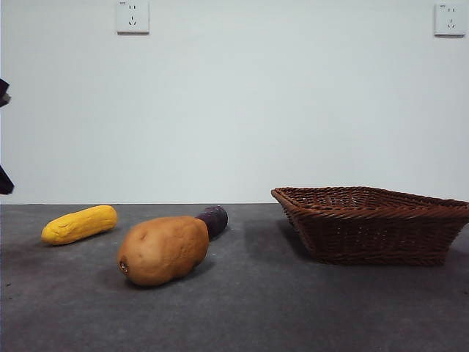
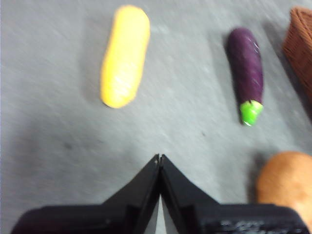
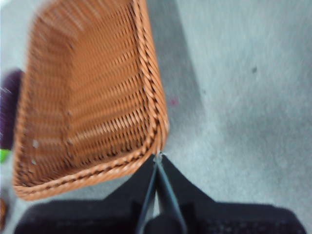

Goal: Help me put the vegetables on the table into the basket

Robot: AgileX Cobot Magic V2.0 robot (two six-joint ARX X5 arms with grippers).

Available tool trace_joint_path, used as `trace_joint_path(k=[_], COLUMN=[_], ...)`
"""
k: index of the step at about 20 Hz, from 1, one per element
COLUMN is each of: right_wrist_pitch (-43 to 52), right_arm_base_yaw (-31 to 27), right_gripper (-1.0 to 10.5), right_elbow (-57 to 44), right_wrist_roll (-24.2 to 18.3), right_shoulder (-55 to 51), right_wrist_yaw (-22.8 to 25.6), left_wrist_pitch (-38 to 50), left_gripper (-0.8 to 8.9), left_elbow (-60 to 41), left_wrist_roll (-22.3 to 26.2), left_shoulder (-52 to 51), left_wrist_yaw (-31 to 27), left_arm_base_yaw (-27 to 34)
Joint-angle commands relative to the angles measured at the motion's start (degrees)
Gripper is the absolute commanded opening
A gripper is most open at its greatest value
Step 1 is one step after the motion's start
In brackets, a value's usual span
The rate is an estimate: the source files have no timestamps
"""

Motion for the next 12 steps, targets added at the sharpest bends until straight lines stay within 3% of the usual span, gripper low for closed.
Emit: trace_joint_path(k=[1,6,9,10,12], right_wrist_pitch=[-1.22,-4.39,-9.16,-11.39,-15.91], right_arm_base_yaw=[0.0,0.02,0.02,0.04,0.04], right_gripper=[0.0,0.0,0.0,0.2,1.8], right_elbow=[3.93,10.58,16.44,18.82,23.82], right_wrist_roll=[-1.11,-1.77,-6.38,-7.96,-9.84], right_shoulder=[4.42,8.28,12.04,13.94,18.29], right_wrist_yaw=[0.31,0.24,-1.62,-1.38,-1.29], left_wrist_pitch=[-2.43,-5.84,-9.68,-11.04,-14.38], left_gripper=[-0.04,-0.04,-0.04,-0.04,-0.04], left_elbow=[0.74,0.96,2.45,3.37,5.88], left_wrist_roll=[-2.49,-4.55,-4.04,-3.91,-2.64], left_shoulder=[1.49,1.75,1.99,2.12,2.54], left_wrist_yaw=[5.46,14.23,19.06,20.74,24.11], left_arm_base_yaw=[-0.17,-0.17,-0.17,-0.17,-0.17])
